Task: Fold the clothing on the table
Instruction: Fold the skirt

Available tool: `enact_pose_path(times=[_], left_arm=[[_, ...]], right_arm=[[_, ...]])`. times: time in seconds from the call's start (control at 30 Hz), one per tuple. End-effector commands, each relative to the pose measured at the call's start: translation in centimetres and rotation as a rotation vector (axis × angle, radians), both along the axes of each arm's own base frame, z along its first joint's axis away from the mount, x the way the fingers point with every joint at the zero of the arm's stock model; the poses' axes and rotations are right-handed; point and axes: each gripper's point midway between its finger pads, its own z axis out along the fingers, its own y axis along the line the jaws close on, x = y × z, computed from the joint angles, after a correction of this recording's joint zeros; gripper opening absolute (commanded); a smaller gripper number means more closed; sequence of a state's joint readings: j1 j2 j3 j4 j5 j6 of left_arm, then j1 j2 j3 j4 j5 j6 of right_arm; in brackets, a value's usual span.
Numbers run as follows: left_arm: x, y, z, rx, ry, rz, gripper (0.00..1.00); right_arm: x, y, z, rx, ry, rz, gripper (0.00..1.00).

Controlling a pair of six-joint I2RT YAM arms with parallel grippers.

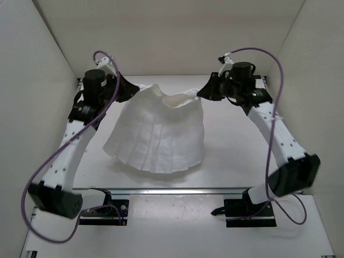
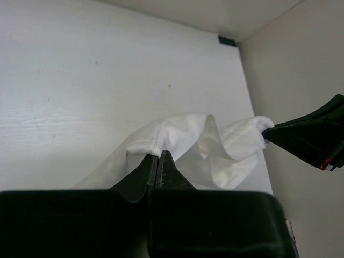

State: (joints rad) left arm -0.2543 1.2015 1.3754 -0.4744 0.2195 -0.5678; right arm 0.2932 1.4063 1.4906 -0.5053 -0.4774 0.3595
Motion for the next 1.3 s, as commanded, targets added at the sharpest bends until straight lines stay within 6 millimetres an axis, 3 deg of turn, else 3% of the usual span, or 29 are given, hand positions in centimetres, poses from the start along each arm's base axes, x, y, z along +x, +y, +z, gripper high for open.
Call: enact_pose_path(times=[0.0, 0.07, 0.1, 0.13, 0.17, 0.2, 0.23, 0.27, 0.33, 0.37, 0.43, 0.47, 0.5, 0.53, 0.57, 0.6, 0.63, 0.67, 0.77, 0.87, 0.93, 1.07, 1.1, 1.27], left_arm=[[3.5, -1.2, -1.1, 0.024, 0.068, -0.029, 0.00], [4.1, -1.4, 0.6, 0.033, 0.056, -0.034, 0.00], [3.9, -1.6, 2.9, 0.025, 0.009, -0.039, 0.00], [4.0, -1.4, 3.1, 0.033, 0.007, -0.026, 0.00], [3.5, -1.2, 4.2, 0.030, -0.018, -0.026, 0.00], [3.5, -0.9, 3.4, 0.036, -0.006, -0.016, 0.00], [2.7, -0.5, 4.3, 0.026, -0.034, -0.015, 0.00], [2.1, -0.4, 3.5, 0.021, -0.024, -0.017, 0.00], [1.0, 0.0, -0.4, 0.029, 0.030, -0.008, 0.00], [0.0, -0.1, -0.7, 0.019, 0.023, -0.017, 0.00], [-2.0, -0.1, -5.9, 0.021, 0.094, -0.024, 0.00], [-2.6, -0.2, -7.2, 0.018, 0.108, -0.030, 0.00], [-4.0, -0.2, -10.6, 0.013, 0.169, -0.035, 0.00], [-5.3, -0.2, -13.9, 0.014, 0.219, -0.044, 0.00], [-6.0, -0.5, -15.1, -0.008, 0.236, -0.058, 0.00], [-7.4, -0.3, -18.4, -0.004, 0.302, -0.055, 0.00], [-9.0, -0.4, -21.5, 0.006, 0.360, -0.062, 0.00], [-9.5, -0.4, -22.6, 0.008, 0.376, -0.062, 0.00], [-13.0, -0.5, -27.7, 0.016, 0.483, -0.087, 0.00], [-15.4, 0.0, -29.8, 0.038, 0.538, -0.090, 0.00], [-16.8, 0.1, -29.7, 0.021, 0.540, -0.106, 0.00], [-18.6, 0.9, -28.2, -0.005, 0.517, -0.088, 0.00], [-19.1, 0.9, -27.8, -0.010, 0.513, -0.097, 0.00], [-20.9, 0.5, -26.6, -0.030, 0.511, -0.139, 0.00]], right_arm=[[3.2, 1.3, 0.2, -0.003, -0.005, 0.019, 0.00], [3.6, 2.0, 4.0, 0.000, -0.078, 0.027, 0.00], [3.4, 2.3, 4.8, -0.006, -0.098, 0.031, 0.00], [3.4, 1.9, 6.2, -0.010, -0.133, 0.013, 0.00], [3.6, 1.6, 6.3, -0.020, -0.138, 0.003, 0.00], [3.4, 1.0, 6.7, -0.017, -0.146, -0.009, 0.00], [3.1, 0.1, 6.4, -0.015, -0.143, -0.018, 0.00], [2.5, -0.2, 6.6, -0.007, -0.149, -0.014, 0.00], [2.1, -1.3, 3.3, -0.007, -0.094, -0.031, 0.00], [1.4, -1.7, 1.2, -0.011, -0.061, -0.025, 0.00], [0.1, -2.3, -2.3, -0.013, 0.005, -0.028, 0.00], [-1.0, -2.7, -4.8, -0.023, 0.049, -0.034, 0.00], [-2.7, -2.8, -7.6, -0.031, 0.106, -0.026, 0.01], [-3.4, -2.7, -9.1, -0.033, 0.131, -0.024, 0.00], [-5.3, -2.8, -12.1, -0.037, 0.206, -0.027, 0.00], [-6.1, -2.8, -13.2, -0.038, 0.220, -0.020, 0.00], [-8.0, -2.9, -15.7, -0.041, 0.278, -0.024, 0.00], [-9.8, -3.1, -17.9, -0.044, 0.340, -0.033, 0.00], [-13.2, -4.1, -21.9, -0.082, 0.448, -0.086, 0.00], [-15.7, -5.0, -23.3, -0.128, 0.498, -0.107, 0.00], [-16.7, -5.7, -23.6, -0.156, 0.515, -0.141, 0.01], [-19.6, -6.5, -23.2, -0.160, 0.547, -0.157, 0.00], [-20.6, -6.8, -23.9, -0.171, 0.586, -0.162, 0.00], [-23.2, -7.2, -23.1, -0.118, 0.578, -0.159, 0.00]])
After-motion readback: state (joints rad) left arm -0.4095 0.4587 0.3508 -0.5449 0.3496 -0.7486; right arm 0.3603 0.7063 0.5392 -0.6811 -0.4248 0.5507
